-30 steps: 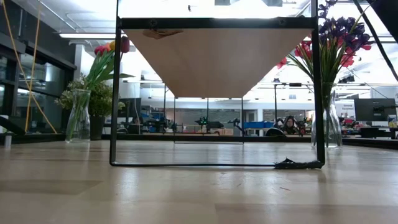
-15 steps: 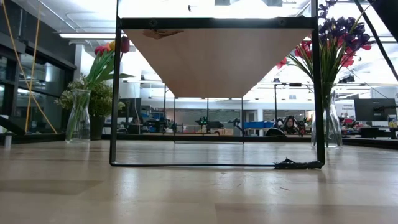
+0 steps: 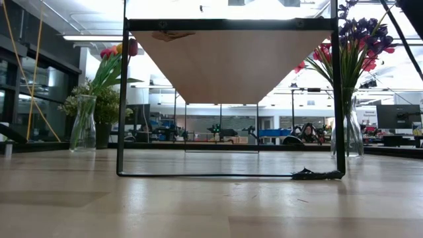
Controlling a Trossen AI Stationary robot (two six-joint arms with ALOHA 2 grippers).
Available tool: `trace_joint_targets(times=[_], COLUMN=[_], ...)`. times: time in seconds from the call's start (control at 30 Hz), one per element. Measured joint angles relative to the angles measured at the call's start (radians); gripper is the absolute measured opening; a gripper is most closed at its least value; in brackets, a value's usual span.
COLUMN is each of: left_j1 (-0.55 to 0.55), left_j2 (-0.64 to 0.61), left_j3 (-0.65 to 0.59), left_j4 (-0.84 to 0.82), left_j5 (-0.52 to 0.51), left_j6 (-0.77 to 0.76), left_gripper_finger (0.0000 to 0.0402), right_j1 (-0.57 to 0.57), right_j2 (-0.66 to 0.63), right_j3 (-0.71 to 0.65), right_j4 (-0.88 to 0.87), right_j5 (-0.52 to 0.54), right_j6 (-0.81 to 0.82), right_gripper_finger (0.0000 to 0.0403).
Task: Pick and place flowers into a vace then onto a shelf
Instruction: Put the pink tulip into the left transparent vase
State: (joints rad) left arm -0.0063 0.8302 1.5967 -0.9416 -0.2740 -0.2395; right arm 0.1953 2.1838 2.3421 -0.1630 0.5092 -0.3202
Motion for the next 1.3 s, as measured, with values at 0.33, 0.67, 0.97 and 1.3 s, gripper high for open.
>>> trace_joint_targets(times=[0.33, 0.67, 0.97, 1.3], left_j1=[0.0, 0.0, 0.0, 0.0], left_j2=[0.012, 0.054, 0.08, 0.097], left_j3=[0.0, 0.0, -0.002, -0.034], left_j4=[-0.131, -0.284, -0.313, -0.246], left_j5=[-0.137, -0.264, -0.319, -0.353], left_j6=[-0.035, -0.108, -0.116, -0.159], left_gripper_finger=[0.0026, 0.0026, 0.0026, 0.0026], right_j1=[0.026, 0.024, 0.024, 0.024], right_j2=[0.0, 0.0, 0.0, 0.0], right_j3=[0.0, 0.0, 0.0, 0.0], right_j4=[-0.08, -0.079, -0.072, -0.073], right_j5=[0.229, 0.267, 0.267, 0.266], right_j6=[-0.083, -0.09, -0.107, -0.108], right_gripper_finger=[0.0243, 0.0243, 0.0243, 0.0243])
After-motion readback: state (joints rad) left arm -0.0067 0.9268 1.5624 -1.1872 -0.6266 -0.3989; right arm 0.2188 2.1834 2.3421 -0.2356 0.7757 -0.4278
